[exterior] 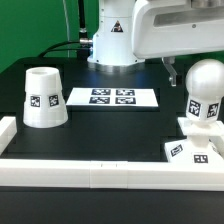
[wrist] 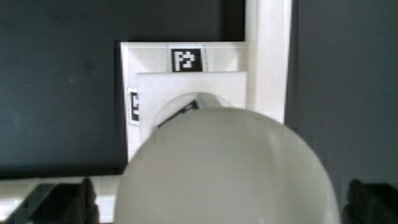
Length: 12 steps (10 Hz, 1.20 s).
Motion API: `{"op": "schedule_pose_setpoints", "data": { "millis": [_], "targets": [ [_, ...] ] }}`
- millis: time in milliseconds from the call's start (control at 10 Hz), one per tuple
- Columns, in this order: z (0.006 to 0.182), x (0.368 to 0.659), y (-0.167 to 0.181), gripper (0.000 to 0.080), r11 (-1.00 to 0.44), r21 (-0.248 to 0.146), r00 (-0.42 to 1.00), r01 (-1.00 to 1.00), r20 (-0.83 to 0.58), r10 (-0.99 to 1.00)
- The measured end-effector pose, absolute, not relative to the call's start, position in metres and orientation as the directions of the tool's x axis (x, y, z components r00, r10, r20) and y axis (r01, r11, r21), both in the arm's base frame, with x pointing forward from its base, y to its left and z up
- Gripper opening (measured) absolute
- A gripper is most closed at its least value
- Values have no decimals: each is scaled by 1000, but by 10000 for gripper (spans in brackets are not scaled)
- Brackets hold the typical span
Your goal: Assemble lamp
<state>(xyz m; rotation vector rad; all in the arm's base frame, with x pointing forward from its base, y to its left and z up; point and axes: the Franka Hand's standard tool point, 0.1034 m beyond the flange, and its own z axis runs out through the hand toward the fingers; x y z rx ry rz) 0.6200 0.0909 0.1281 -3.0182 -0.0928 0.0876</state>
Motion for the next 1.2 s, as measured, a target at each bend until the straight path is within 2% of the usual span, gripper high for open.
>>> {"op": "schedule_pose_setpoints", "data": {
  "millis": [200,400,800,1200],
  "targets": [
    [128,621,94,698,-945,-69,946,320,-25,323],
    [130,624,94,698,-841,-61,842,538,-5,539],
    [128,624,91,698,-690,-62,692,721,7,722],
    [126,623,95,698,-401,-31,402,915,-1,916]
  ]
}}
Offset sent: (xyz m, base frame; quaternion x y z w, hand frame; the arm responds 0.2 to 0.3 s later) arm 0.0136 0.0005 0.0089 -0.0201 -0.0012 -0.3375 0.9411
